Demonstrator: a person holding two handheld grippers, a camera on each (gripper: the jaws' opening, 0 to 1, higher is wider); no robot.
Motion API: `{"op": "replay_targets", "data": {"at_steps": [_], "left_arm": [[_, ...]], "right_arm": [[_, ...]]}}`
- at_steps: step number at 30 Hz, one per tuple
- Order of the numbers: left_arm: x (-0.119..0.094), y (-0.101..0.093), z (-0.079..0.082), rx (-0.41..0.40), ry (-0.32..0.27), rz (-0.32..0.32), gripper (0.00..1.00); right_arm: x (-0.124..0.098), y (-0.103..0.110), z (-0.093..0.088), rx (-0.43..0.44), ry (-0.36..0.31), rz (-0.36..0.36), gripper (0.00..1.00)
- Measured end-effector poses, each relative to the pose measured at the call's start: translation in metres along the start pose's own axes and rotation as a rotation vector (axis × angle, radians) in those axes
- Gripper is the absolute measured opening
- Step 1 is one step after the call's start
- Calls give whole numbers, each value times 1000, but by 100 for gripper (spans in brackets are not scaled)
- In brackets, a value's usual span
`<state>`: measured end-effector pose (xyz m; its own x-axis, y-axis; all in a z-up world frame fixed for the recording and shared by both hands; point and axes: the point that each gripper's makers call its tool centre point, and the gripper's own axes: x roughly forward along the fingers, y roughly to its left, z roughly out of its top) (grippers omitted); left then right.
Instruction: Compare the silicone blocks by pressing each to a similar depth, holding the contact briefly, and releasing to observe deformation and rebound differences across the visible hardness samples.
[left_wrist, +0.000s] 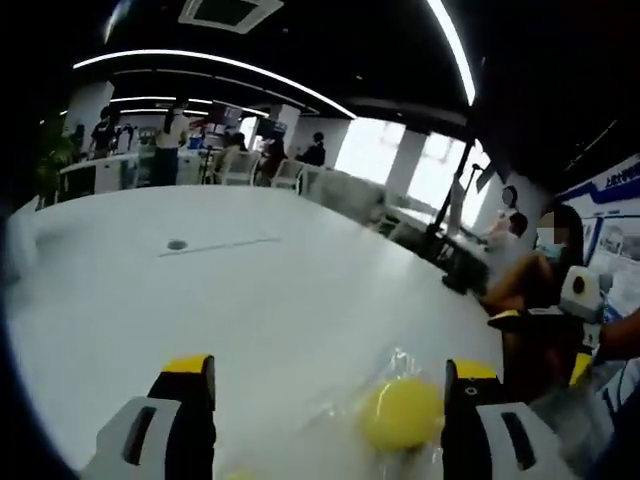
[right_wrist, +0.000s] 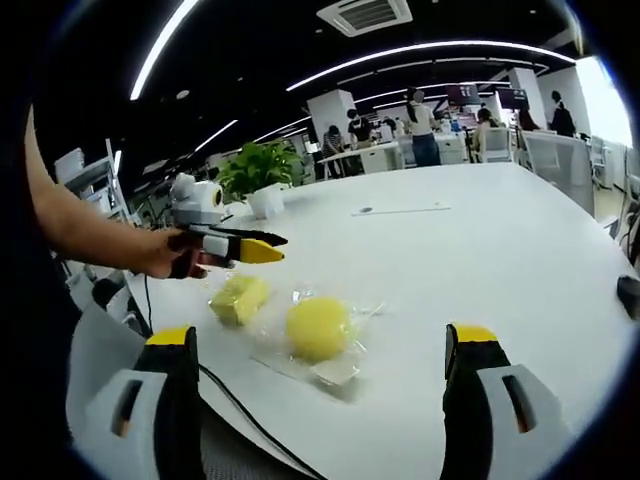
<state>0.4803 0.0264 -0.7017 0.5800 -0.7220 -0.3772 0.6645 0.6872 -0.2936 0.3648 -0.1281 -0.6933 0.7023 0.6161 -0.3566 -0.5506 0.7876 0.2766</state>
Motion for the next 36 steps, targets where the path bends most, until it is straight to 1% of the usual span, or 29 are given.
{"op": "replay_targets", "data": {"at_steps": [1, 2, 4, 5, 6, 7, 9, 10, 12, 13, 14, 15, 16, 17, 19, 21, 23, 24, 26, 28, 31, 32, 33, 34, 36], "left_arm": [[-6, -1, 3, -3, -7, -5, 96], [-16, 0, 8, 5, -21, -1, 99], [-30, -1, 20, 43, -72, -11, 100], [-38, 1, 25, 66, -90, 5, 100], [-53, 1, 27, 90, -102, 13, 100], [-61, 2, 26, 97, -102, 15, 100], [-84, 8, 19, 94, -93, 22, 100], [-97, 14, 11, 69, -69, 43, 100], [-115, 25, -7, 66, -9, 95, 100], [-129, 32, -20, 121, 26, 130, 100], [-141, 33, -25, 158, -5, 141, 100], [-149, 34, -28, 134, -24, 151, 100], [-161, 38, -37, 69, -30, 186, 100], [-169, 39, -41, 29, -35, 196, 100], [-184, 43, -46, 15, -55, 232, 100], [-201, 47, -51, 18, -64, 270, 100], [-213, 46, -51, 8, -86, 288, 100], [-220, 41, -51, 4, -89, 287, 100], [-229, 38, -57, -8, -74, 293, 100], [-237, 32, -56, -26, -86, 286, 100], [-242, 25, -61, -23, -77, 290, 100], [-242, 22, -65, -15, -69, 291, 100], [-241, 22, -68, -18, -61, 290, 100], [-241, 21, -74, -22, -55, 291, 100], [-240, 20, -78, -13, -67, 298, 100]], "right_arm": [[1, 0, 1, -1, -2, 1, 96], [3, 0, 1, -12, 4, 1, 96], [6, 0, 1, -25, 10, 1, 96], [7, 0, 2, -29, 10, 2, 96], [7, -1, 3, -34, 10, 3, 96], [8, -1, 3, -39, 14, 4, 96], [8, -4, 2, -71, 25, -1, 96], [8, -5, 2, -79, 29, -4, 96], [8, -7, 1, -85, 36, -6, 96], [7, -8, 1, -82, 38, -7, 96], [7, -8, 1, -83, 42, -3, 96], [6, -7, 1, -77, 43, 4, 96], [6, -3, 6, -31, 11, 23, 96], [4, -7, 7, -29, 7, 10, 96], [2, -9, 7, -37, 5, 3, 96], [2, -10, 4, -56, 25, -3, 96], [2, -8, 2, -79, 36, 1, 96], [1, -7, 1, -92, 38, 5, 96], [-1, -6, 0, -108, 40, 3, 96], [-2, -7, -3, -121, 49, 1, 96], [-4, -6, -9, -142, 63, -3, 96], [-6, -4, -19, -141, 118, 2, 96], [-6, -4, -21, -148, 132, 1, 96], [-6, -2, -18, -174, 105, 6, 96], [-6, -1, -19, -171, 107, 13, 96]]}}
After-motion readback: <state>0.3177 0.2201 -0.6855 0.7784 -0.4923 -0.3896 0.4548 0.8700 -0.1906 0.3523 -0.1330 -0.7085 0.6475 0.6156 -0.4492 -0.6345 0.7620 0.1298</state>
